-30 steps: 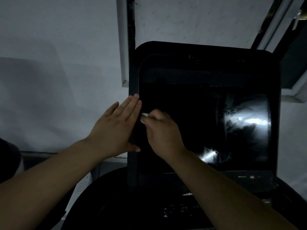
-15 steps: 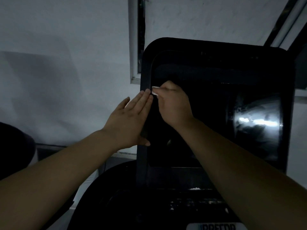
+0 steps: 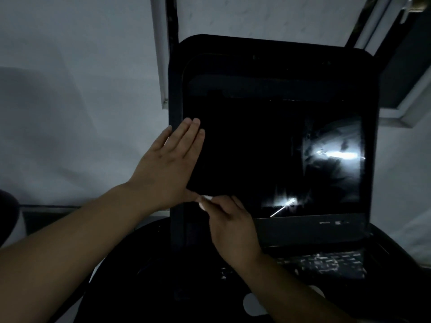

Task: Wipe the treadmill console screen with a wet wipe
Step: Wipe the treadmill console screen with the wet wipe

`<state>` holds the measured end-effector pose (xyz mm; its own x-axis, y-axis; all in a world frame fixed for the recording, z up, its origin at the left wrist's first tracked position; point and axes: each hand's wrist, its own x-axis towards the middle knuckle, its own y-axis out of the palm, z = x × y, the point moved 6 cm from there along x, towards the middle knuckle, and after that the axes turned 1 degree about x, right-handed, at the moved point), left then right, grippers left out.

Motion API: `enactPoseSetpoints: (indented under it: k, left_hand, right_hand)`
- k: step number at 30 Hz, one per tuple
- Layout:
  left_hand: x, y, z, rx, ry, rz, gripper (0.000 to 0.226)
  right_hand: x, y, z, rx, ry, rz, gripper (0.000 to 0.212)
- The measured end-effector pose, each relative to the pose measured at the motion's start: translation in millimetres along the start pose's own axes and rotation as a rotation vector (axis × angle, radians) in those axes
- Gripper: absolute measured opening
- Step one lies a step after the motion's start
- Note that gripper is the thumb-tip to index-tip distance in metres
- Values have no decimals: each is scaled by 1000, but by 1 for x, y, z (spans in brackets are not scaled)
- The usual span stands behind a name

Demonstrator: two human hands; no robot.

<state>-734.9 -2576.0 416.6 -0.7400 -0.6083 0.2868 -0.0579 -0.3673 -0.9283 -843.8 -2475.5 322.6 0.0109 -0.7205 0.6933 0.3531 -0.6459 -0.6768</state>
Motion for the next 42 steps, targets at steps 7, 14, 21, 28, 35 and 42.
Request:
enactPoseSetpoints:
  k: [7, 14, 21, 28, 35, 42]
  left_hand:
    - [21, 13, -46, -7, 40, 32, 139]
    - [30, 16, -71, -29, 52, 57, 137]
    - [39, 15, -90, -59, 81, 38, 136]
    - [47, 17, -101, -94, 112, -2, 138]
    - [61, 12, -100, -29, 73, 31, 135]
    - [96, 1, -119, 8, 37, -15, 133]
  right_hand:
    - [-12, -82, -98, -3, 362, -273, 37]
    - [-54, -141, -191, -99, 764, -537, 37]
    - [-29, -90, -126, 35, 589, -457, 38]
    - [36, -96, -126, 15, 406, -351, 35]
    - [4, -179, -248, -128, 883, -496, 32]
    - [67, -129, -172, -53, 538, -469, 19]
